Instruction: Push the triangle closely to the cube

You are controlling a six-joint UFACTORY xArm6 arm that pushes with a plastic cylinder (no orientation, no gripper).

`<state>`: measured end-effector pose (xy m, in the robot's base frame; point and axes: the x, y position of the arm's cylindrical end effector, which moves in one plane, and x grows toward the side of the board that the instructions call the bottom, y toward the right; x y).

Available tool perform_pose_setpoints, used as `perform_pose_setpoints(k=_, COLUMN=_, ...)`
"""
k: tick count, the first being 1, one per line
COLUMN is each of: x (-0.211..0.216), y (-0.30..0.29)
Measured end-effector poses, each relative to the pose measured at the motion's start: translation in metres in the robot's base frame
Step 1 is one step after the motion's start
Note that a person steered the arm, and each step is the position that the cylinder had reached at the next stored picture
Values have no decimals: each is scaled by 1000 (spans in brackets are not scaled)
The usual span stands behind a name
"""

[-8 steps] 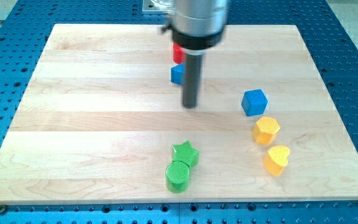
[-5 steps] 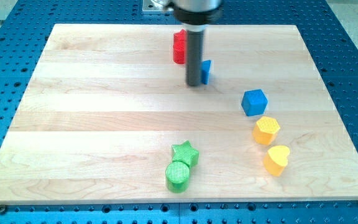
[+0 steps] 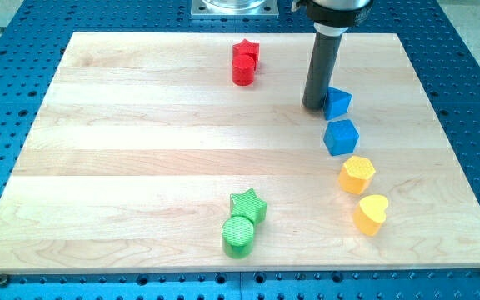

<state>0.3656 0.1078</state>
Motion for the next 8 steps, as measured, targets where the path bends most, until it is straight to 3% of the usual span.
perform_pose_setpoints(k=1, x=-48, y=-17)
perform_pose_setpoints(k=2, x=-51, y=16)
perform_pose_setpoints(k=4, x=3, y=30)
perform_pose_setpoints(k=5, x=0, y=-7)
perform_pose_setpoints(k=7, x=-25, y=-150)
perform_pose_setpoints(k=8, x=-57, y=-160)
